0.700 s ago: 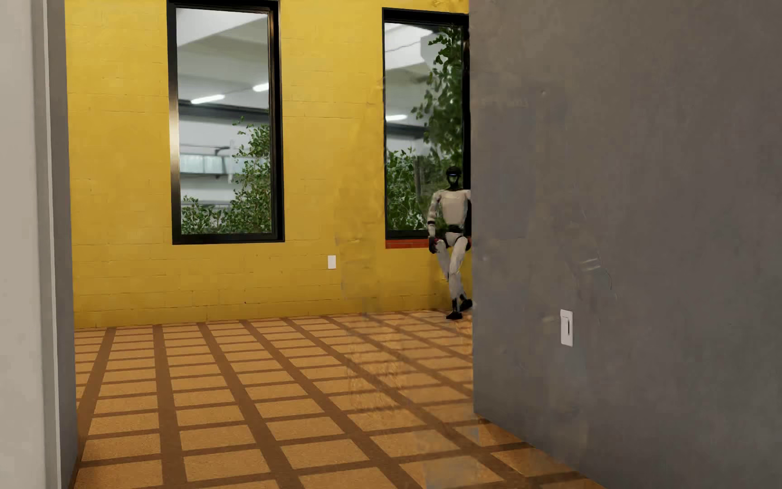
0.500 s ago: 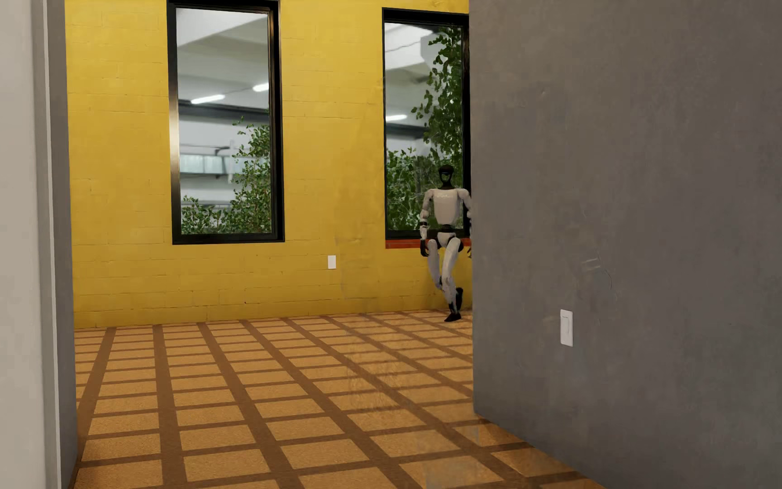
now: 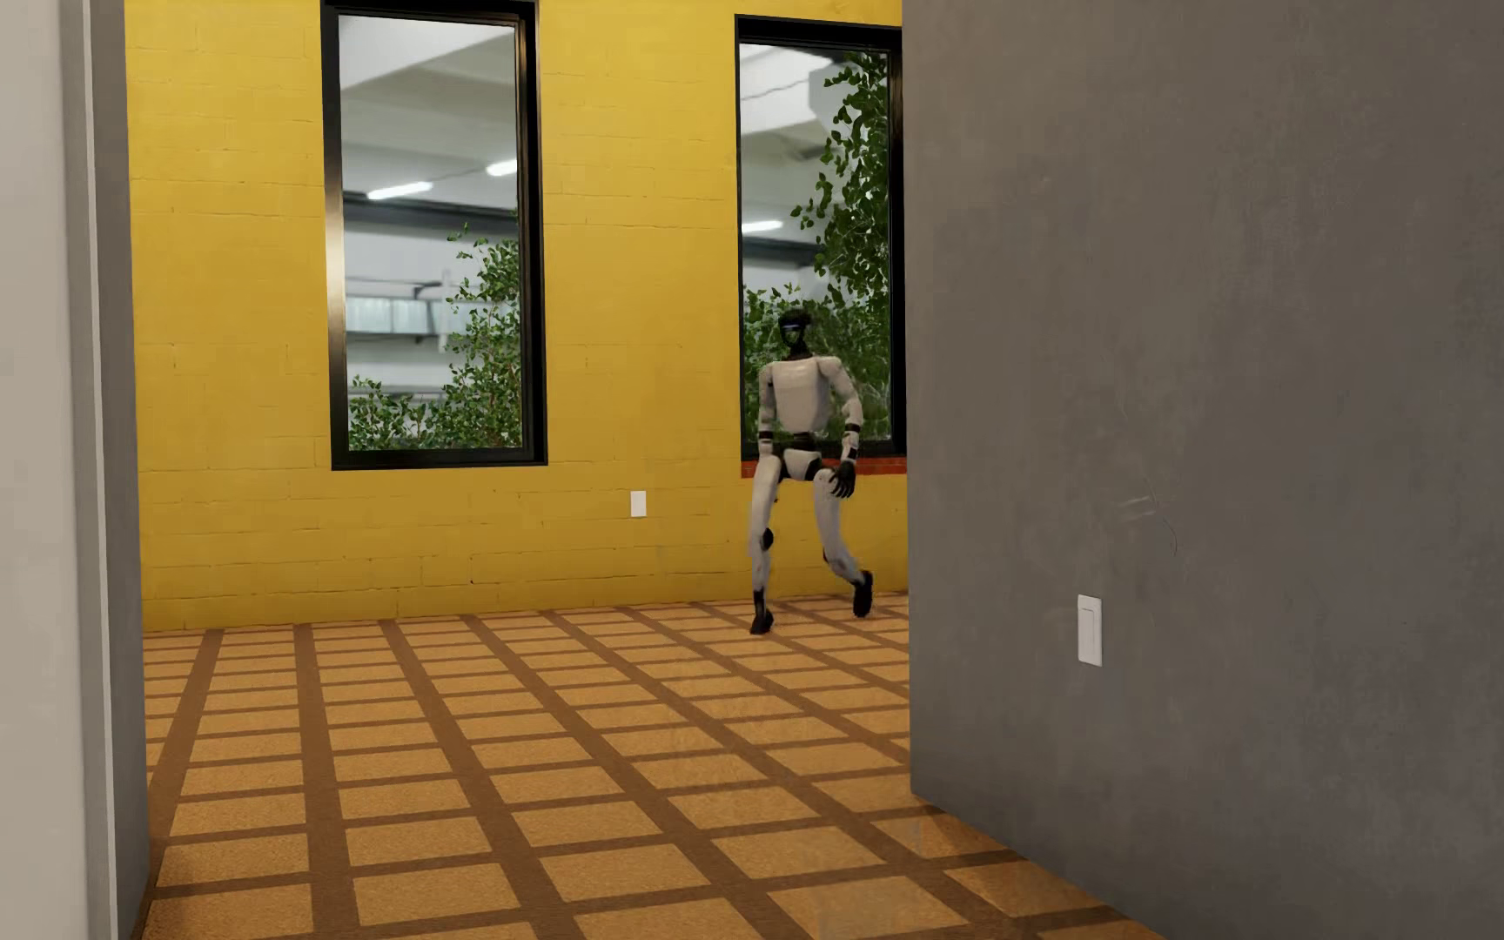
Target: Go around the corner
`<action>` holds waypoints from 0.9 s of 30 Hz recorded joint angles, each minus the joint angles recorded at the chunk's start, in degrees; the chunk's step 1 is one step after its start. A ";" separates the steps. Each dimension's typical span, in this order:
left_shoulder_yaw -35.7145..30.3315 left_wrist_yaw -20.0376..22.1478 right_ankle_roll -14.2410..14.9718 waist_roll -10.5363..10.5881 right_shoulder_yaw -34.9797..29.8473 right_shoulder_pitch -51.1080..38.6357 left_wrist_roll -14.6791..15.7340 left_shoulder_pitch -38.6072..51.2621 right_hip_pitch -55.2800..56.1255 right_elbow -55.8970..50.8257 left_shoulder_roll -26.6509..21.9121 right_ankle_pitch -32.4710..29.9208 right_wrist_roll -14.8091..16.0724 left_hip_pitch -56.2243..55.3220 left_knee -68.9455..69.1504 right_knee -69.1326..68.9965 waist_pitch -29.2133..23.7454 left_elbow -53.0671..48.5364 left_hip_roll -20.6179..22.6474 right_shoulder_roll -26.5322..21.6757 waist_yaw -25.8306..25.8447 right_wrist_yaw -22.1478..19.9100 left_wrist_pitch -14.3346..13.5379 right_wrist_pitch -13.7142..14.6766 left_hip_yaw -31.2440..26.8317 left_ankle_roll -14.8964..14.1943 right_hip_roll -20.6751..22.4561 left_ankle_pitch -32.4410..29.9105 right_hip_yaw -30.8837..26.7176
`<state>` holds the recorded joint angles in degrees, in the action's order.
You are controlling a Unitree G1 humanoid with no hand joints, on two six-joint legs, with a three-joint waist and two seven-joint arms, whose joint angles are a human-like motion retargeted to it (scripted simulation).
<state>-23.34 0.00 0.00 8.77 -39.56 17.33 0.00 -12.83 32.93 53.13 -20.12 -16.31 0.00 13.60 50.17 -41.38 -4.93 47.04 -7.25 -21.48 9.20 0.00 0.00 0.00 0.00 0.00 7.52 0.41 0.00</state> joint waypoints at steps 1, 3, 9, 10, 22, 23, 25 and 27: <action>-1.88 0.00 0.00 0.02 -0.18 -0.69 0.00 -0.77 -2.76 0.34 -0.28 1.59 0.00 -6.46 11.85 -0.90 0.55 1.14 -1.03 0.31 -2.04 0.00 0.00 0.00 0.00 0.00 2.62 -4.18 0.00; -2.01 0.00 0.00 -0.42 3.85 -2.10 0.00 -2.96 -14.30 0.28 -0.05 9.85 0.00 -17.44 26.93 2.97 -0.13 1.50 -1.64 0.99 -7.03 0.00 0.00 0.00 0.00 0.00 5.00 8.62 0.00; -0.95 0.00 0.00 -5.59 7.30 -8.83 0.00 -6.99 -45.99 -12.25 -0.75 36.31 0.00 -38.50 -11.20 17.52 -0.37 3.15 -1.07 -3.22 -23.43 0.00 0.00 0.00 0.00 0.00 0.17 11.24 0.00; -1.36 0.00 0.00 -5.56 8.33 -9.97 0.00 -7.28 -48.41 -14.17 -0.66 38.55 0.00 -40.37 -18.60 17.80 0.64 3.65 -1.38 -3.82 -24.14 0.00 0.00 0.00 0.00 0.00 -0.27 9.00 0.00; 0.63 0.00 0.00 -4.89 5.66 -1.42 0.00 -5.36 -14.54 -1.38 -0.42 4.95 0.00 -12.12 -15.76 -19.47 -0.15 -1.45 8.20 1.94 -10.45 0.00 0.00 0.00 0.00 0.00 -2.71 16.13 0.00; 1.23 0.00 0.00 -3.38 5.40 0.27 0.00 -5.06 -13.37 -0.92 -0.45 2.46 0.00 -5.66 -18.69 -6.89 -0.86 -3.92 6.33 1.63 -6.68 0.00 0.00 0.00 0.00 0.00 -1.96 17.28 0.00; 2.91 0.00 0.00 -4.26 4.96 1.50 0.00 -1.95 -7.85 -0.86 -1.66 17.30 0.00 0.41 -20.98 12.78 0.28 -7.13 6.71 1.64 -3.45 0.00 0.00 0.00 0.00 0.00 -3.97 20.92 0.00; 4.77 0.00 0.00 -4.12 3.43 2.75 0.00 0.39 -4.40 -1.36 -2.04 35.63 0.00 4.49 -18.73 14.63 0.72 -7.67 4.98 0.99 -0.38 0.00 0.00 0.00 0.00 0.00 -6.72 21.68 0.00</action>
<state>-18.57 0.00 0.00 4.65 -36.13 20.07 0.00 -12.43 28.53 51.77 -22.16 19.31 0.00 18.10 31.44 -26.75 -4.21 39.37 -2.27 -20.49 8.82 0.00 0.00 0.00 0.00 0.00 0.80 22.09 0.00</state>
